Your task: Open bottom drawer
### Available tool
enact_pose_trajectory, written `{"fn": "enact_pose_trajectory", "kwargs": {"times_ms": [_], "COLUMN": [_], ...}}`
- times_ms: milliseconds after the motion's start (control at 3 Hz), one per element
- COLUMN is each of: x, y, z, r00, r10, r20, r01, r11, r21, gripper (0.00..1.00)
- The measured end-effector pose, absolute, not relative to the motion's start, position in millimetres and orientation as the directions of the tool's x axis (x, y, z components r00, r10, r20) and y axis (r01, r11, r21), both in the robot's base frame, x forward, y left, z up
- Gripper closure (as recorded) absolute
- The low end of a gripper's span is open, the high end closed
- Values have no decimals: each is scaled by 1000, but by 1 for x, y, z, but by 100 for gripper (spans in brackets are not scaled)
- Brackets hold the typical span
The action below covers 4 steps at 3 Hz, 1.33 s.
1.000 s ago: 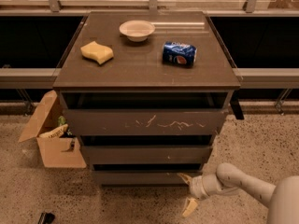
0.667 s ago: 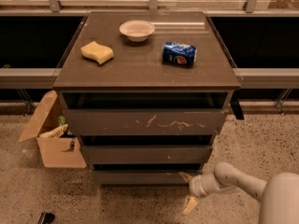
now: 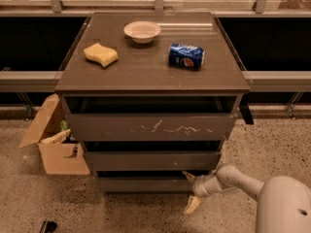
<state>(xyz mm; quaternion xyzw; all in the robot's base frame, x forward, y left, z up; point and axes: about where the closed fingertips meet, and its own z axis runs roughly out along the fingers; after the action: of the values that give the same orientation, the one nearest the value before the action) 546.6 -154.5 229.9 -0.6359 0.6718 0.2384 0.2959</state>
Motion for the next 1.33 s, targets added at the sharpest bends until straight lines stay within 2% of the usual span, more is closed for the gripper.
{"fn": "enact_pose_trajectory", "kwargs": {"times_ms": [667,1000,1333], "x": [577,576,569], "y": [-129,-120,-115], "z": [217,198,185], "r00": [39,17,-15], "r10": [-711,-705,-704], "r20": [-703,-709,-711], "r01": [-995,-998,-999], "r11": [34,35,45], "r21": [-90,-58,-24], "gripper": [0,18,49]}}
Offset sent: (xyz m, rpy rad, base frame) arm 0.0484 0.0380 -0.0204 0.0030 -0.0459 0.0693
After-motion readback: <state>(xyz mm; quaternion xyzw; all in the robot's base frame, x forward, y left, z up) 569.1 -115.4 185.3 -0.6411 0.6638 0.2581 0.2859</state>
